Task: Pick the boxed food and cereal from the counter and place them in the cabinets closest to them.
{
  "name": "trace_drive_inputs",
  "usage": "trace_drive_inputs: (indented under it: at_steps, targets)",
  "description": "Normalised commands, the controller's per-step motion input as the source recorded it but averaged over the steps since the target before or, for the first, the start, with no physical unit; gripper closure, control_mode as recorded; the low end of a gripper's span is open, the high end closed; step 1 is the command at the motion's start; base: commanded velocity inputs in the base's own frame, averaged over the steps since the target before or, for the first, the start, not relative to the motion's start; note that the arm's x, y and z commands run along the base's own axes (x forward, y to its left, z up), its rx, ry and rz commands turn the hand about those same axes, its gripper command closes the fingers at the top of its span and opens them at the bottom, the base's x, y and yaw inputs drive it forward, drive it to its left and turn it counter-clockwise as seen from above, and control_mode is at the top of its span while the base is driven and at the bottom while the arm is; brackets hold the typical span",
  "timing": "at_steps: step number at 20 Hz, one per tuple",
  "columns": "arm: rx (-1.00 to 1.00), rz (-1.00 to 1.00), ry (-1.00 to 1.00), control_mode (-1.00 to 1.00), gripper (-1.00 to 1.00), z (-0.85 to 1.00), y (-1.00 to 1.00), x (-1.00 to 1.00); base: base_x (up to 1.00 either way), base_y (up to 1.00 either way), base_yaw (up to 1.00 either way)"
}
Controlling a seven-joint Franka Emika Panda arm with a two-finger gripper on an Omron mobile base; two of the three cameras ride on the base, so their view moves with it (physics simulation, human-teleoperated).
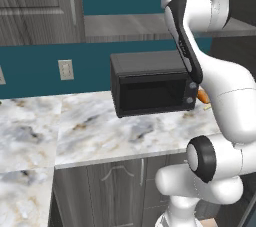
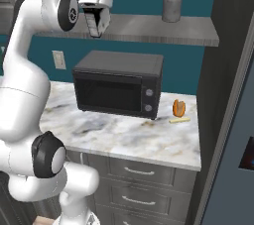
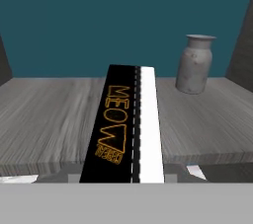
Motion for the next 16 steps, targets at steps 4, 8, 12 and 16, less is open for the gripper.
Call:
trace_drive_inputs:
  at_steps: [4,8,12,16]
  targets:
    - [0.00,0.00,0.00,-1.00,1.00,0.00,0.00,0.24,0.00,0.00,0.00]
    - [0.00,0.00,0.00,-1.00,1.00,0.00,0.00,0.19,0.00,0.00,0.00]
    - [0.00,0.00,0.00,-1.00,1.00,-0.01,0.00,0.19,0.00,0.00,0.00]
    - [0.00,0.00,0.00,-1.00,1.00,-0.01,0.00,0.18,0.00,0.00,0.00]
